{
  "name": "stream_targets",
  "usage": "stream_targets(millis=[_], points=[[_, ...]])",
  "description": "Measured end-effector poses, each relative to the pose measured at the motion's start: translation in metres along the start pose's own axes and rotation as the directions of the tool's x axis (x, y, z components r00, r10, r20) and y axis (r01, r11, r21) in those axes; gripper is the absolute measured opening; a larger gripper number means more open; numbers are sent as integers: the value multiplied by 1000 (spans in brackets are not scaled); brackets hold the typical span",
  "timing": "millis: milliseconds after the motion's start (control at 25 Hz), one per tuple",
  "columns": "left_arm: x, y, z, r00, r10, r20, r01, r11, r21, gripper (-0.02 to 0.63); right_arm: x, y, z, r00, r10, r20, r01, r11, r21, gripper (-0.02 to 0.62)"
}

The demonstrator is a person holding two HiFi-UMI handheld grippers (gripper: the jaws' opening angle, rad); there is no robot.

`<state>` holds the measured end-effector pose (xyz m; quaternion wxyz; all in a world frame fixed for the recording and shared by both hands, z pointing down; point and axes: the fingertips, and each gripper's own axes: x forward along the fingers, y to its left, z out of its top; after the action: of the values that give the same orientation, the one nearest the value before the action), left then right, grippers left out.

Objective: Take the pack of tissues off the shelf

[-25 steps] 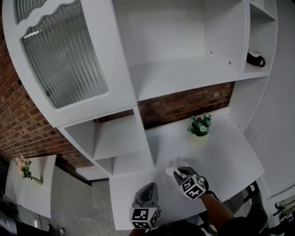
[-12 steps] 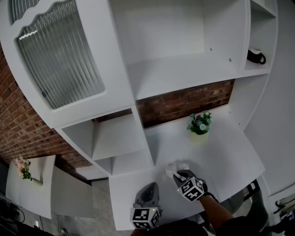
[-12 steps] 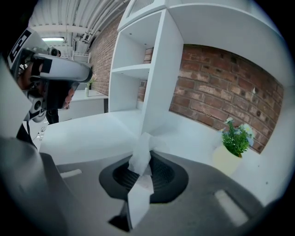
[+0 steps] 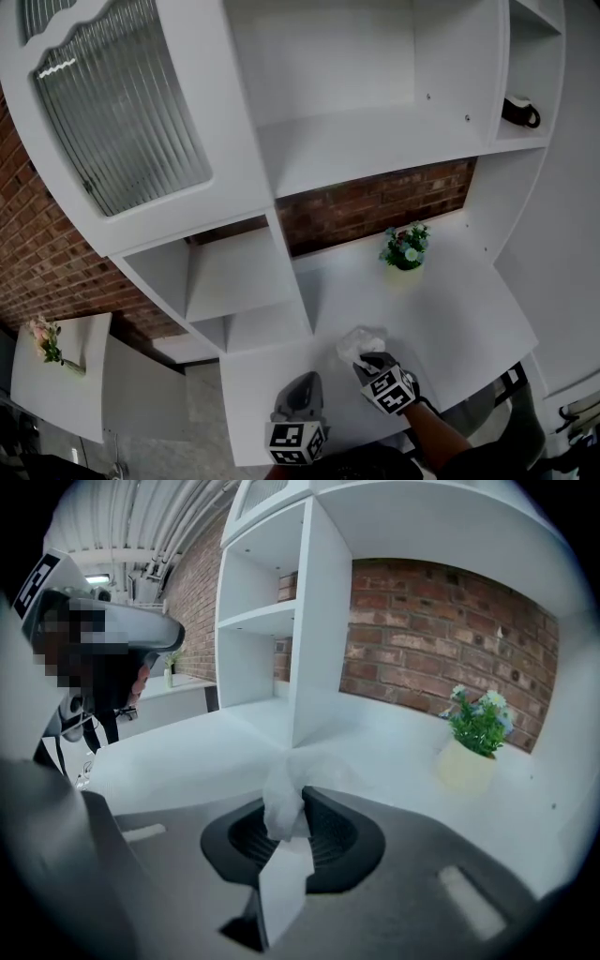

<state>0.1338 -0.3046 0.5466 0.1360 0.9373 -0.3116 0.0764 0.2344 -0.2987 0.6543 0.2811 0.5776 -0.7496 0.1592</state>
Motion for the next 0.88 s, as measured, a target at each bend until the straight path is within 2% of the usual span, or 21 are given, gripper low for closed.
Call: stream_targets(millis=[440, 520, 680, 880], points=[[-4, -3, -5, 1000, 2, -6, -2, 1000, -6, 11, -1, 10, -24, 999, 5, -33, -1, 993, 116, 62], [-4, -1, -5, 1000, 5, -6, -5, 1000, -11, 11, -1, 13, -24, 999, 18, -29, -14, 991, 132, 80], [-5, -3, -2, 1000, 2, -3, -2, 1000, -22, 11, -4, 20, -23, 998, 53, -22, -49, 990, 134, 161], [-7, -7, -6, 1000, -11, -3, 11, 999, -33, 12, -12, 19, -27, 1000, 19, -20, -16, 988, 150, 203]])
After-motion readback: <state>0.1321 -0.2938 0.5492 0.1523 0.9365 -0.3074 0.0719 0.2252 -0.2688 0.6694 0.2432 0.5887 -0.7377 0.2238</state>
